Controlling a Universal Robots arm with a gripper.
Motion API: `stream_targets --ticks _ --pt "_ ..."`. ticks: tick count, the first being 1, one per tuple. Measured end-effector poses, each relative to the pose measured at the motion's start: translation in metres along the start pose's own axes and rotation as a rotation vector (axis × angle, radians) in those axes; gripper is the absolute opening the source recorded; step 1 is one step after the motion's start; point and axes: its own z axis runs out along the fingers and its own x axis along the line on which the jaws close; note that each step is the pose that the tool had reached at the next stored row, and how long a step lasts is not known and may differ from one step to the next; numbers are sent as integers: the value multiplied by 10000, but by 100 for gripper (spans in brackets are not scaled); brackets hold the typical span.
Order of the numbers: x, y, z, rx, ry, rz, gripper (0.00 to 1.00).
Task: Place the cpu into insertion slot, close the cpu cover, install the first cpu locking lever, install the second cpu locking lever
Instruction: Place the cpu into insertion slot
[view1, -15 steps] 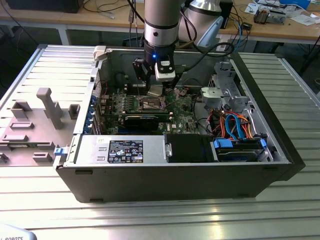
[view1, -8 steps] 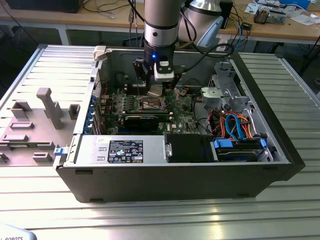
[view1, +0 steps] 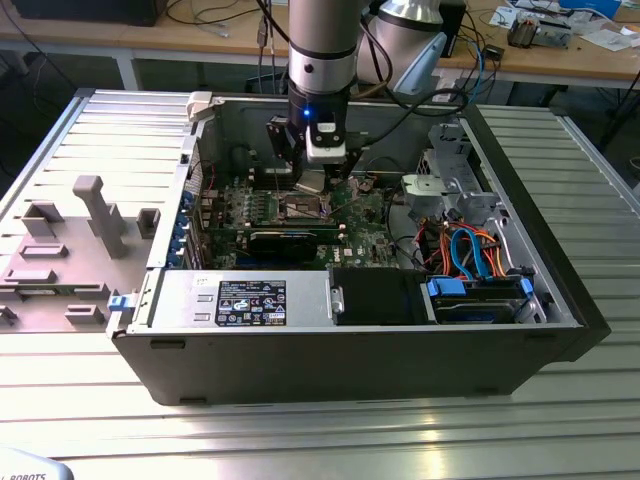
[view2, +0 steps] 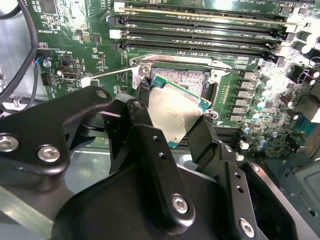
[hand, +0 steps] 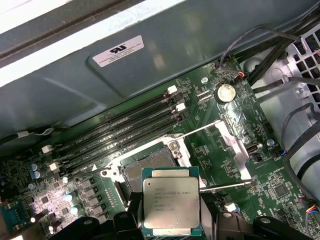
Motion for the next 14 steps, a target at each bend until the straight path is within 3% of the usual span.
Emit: stream_targets --ticks 14 --pt "0 -1 6 12 -26 317 54"
